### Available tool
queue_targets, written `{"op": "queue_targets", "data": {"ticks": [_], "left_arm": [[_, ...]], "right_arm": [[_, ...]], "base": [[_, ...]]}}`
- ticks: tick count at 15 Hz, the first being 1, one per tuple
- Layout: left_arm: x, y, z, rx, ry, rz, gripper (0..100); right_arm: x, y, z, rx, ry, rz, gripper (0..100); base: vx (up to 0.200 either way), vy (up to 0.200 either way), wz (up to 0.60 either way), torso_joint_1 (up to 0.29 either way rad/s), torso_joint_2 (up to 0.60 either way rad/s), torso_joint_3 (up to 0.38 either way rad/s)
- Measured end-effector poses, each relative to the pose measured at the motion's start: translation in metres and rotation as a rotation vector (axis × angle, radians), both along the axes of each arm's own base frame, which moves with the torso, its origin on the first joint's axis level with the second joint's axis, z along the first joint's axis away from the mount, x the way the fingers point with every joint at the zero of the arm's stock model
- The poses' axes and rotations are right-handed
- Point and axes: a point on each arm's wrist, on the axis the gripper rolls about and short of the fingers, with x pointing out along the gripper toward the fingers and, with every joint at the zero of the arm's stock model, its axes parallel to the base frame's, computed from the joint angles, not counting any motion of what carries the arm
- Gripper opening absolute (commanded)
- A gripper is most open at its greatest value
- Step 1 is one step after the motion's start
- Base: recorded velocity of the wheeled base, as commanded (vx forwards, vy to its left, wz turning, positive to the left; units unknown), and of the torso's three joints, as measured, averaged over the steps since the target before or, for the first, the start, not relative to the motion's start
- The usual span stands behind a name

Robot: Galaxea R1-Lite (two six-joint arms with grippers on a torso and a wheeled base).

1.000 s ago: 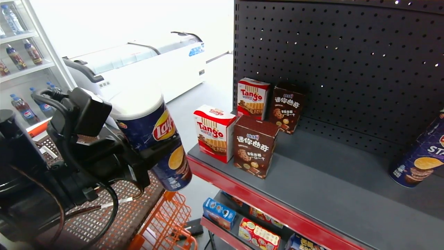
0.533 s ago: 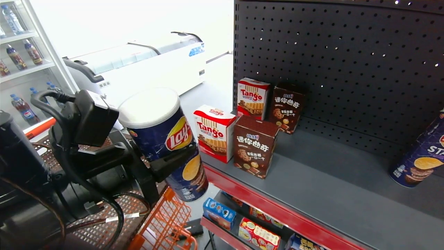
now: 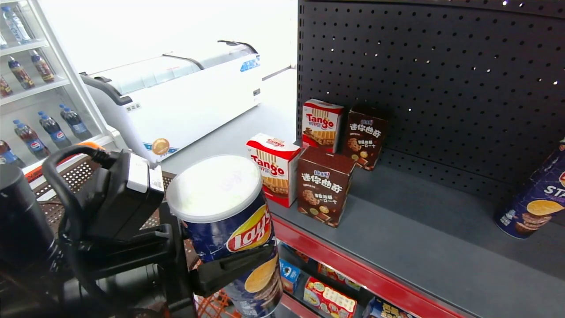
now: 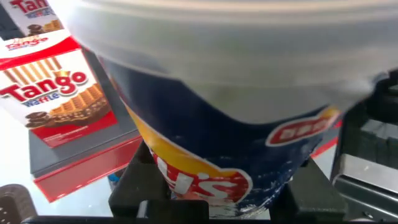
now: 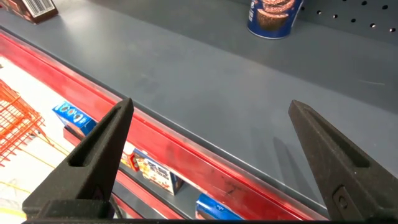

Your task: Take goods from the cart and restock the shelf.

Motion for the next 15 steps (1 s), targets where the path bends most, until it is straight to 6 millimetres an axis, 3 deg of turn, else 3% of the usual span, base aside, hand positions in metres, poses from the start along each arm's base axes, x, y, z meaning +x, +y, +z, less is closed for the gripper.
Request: {"op": "queue_targets", "data": {"ticks": [11,15], "left_arm": [[-0.0082,0.0012,-0.0036,0.002,0.009,-0.07,0],[-0.0081,0.0016,-0.0046,0.005,0.012,-0.068,0]], "right_arm": [[0.0,0.0,0.0,0.0,0.0,0.0,100],[0.0,0.0,-0.0001,0.0,0.001,0.0,100]], "base": [[0.0,0.0,0.0,0.0,0.0,0.0],[0.0,0.0,-0.6,0.0,0.0,0.008]]}}
